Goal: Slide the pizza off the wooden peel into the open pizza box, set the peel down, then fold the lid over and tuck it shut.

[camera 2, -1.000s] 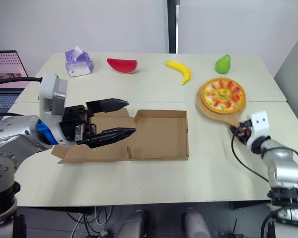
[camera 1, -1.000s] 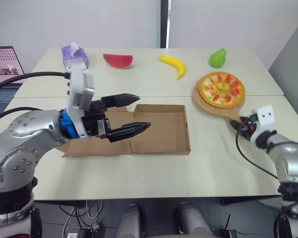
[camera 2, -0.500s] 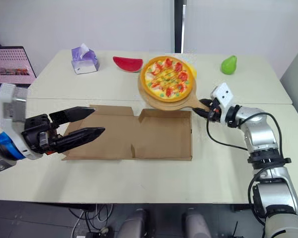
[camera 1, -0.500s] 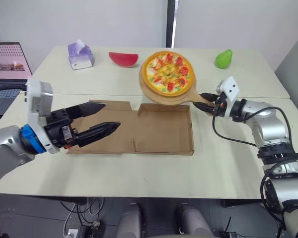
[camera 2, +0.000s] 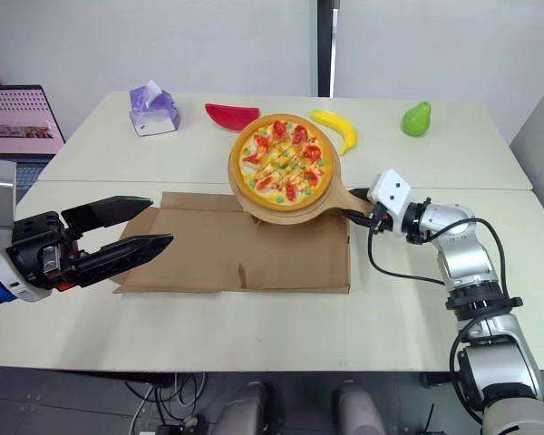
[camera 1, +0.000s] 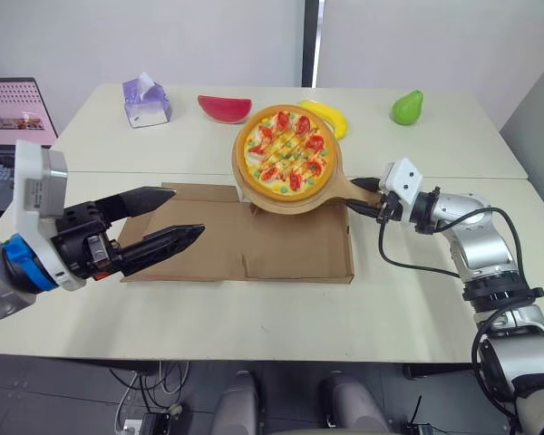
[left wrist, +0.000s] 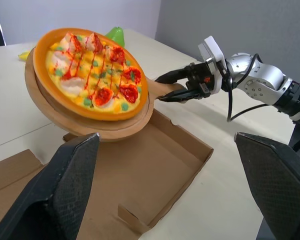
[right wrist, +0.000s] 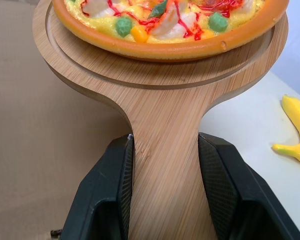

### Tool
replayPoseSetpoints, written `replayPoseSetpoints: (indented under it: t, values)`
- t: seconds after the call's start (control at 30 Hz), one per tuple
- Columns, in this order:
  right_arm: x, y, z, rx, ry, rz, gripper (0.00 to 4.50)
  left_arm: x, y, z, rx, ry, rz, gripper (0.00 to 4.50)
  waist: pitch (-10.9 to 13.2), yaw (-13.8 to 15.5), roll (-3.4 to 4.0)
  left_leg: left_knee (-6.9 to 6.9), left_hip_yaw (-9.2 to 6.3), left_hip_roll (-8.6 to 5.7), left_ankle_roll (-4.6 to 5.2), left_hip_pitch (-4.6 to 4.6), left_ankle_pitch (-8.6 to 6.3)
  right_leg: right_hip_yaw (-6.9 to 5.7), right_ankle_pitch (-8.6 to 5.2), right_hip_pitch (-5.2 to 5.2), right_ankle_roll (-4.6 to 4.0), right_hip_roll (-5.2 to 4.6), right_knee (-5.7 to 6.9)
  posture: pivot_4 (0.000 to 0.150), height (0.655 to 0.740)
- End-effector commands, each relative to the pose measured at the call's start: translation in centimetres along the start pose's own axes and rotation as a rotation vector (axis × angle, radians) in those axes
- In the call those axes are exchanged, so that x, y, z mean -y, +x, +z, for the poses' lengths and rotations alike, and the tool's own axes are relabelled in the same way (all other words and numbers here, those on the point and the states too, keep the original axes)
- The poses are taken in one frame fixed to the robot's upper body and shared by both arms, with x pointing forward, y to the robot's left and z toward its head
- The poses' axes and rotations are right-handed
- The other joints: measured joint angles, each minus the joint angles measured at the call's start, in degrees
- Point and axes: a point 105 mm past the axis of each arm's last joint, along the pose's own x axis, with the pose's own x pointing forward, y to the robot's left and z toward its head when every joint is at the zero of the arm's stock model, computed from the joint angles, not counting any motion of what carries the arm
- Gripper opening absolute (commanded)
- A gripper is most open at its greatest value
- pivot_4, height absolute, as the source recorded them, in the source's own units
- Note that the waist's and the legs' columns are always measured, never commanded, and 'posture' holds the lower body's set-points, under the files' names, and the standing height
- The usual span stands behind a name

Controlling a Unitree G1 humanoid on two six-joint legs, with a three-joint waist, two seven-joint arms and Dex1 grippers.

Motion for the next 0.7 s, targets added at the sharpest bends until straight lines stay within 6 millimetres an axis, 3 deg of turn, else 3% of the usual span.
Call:
replayPoseSetpoints:
  t: [0.03,0.43,0.7]
  values:
    - [1.5,-0.5,2.5,0.094,-0.1,-0.071,1.64,0.2,0.0,0.8,0.017,0.038,-0.009,4.5,0.0,0.0,0.0,0.0,0.0,0.01,0.0,0.0,0.0,0.0,0.0,0.0,0.0,0.0,0.0,0.15,0.74]
    - [1.6,-0.5,1.1,0.027,-0.148,-0.094,1.64,-0.1,0.4,0.9,0.011,0.048,-0.026,4.5,0.0,-0.01,0.0,0.0,0.0,0.0,0.0,0.0,0.0,0.0,0.0,0.01,0.0,0.0,0.0,0.15,0.74]
    - [3.9,0.3,3.0,0.098,-0.235,-0.213,1.64,-0.3,0.6,1.2,0.012,0.058,-0.037,4.5,0.01,-0.11,0.0,0.0,0.02,0.0,0.0,0.0,0.0,0.01,0.0,-0.01,0.0,0.0,0.01,0.15,0.74]
